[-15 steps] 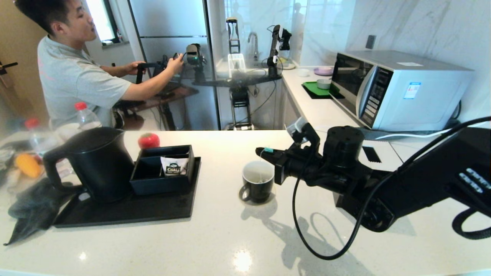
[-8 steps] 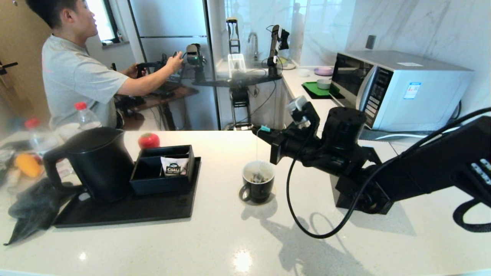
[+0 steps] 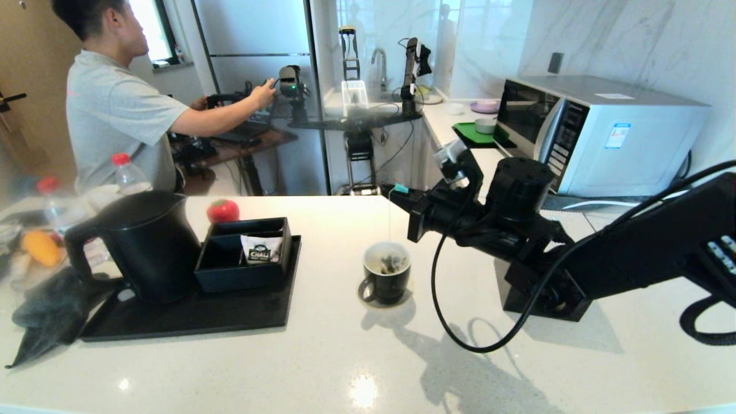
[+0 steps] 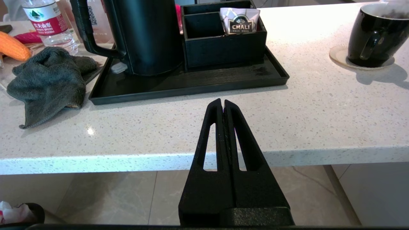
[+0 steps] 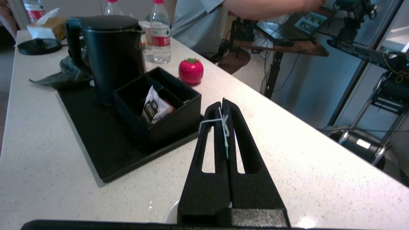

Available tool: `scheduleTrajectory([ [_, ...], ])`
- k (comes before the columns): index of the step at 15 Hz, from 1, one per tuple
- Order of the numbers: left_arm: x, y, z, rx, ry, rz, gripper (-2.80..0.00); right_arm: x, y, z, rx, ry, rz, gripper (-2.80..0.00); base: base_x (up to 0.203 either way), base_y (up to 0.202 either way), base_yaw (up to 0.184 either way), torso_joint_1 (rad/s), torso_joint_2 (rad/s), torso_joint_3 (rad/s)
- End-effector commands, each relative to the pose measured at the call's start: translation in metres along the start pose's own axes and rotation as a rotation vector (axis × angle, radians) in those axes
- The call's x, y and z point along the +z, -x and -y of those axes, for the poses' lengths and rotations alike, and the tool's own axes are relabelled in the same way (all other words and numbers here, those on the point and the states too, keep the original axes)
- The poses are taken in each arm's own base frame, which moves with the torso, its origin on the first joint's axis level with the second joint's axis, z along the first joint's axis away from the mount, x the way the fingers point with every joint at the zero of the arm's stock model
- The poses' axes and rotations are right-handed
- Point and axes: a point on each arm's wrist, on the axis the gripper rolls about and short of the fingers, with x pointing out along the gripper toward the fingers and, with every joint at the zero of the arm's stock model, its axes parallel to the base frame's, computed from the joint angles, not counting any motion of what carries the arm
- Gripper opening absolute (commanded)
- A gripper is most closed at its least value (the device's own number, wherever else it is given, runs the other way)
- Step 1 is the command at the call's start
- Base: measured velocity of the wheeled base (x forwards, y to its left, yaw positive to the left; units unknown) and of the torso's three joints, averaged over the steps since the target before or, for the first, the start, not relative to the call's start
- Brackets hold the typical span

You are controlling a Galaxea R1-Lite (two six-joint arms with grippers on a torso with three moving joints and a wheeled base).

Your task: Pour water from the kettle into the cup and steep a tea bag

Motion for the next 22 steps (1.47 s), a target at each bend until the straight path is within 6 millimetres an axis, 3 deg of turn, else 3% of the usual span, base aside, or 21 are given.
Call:
scheduleTrajectory([
  [1,0.000,0.000,0.000,0.000,0.000,0.000,-2.80,-0.022,0.007,-0.004,0.006,-0.020,-0.047,-2.80,0.000,0.000,0.000,0.000,0.00,0.000],
  [3,0.000,0.000,0.000,0.000,0.000,0.000,-2.80,-0.043,0.016,-0.009,0.008,-0.035,-0.081,-2.80,0.000,0.000,0.000,0.000,0.00,0.000],
  [5,0.000,0.000,0.000,0.000,0.000,0.000,-2.80,-0.051,0.021,-0.013,0.009,-0.042,-0.092,-2.80,0.000,0.000,0.000,0.000,0.00,0.000],
  [10,0.000,0.000,0.000,0.000,0.000,0.000,-2.80,-0.049,0.020,-0.011,0.008,-0.038,-0.084,-2.80,0.000,0.000,0.000,0.000,0.00,0.000],
  [19,0.000,0.000,0.000,0.000,0.000,0.000,-2.80,0.013,-0.004,0.016,-0.030,0.045,0.105,-2.80,0.000,0.000,0.000,0.000,0.00,0.000],
  [22,0.000,0.000,0.000,0.000,0.000,0.000,-2.80,0.017,-0.003,0.019,-0.037,0.050,0.111,-2.80,0.000,0.000,0.000,0.000,0.00,0.000],
])
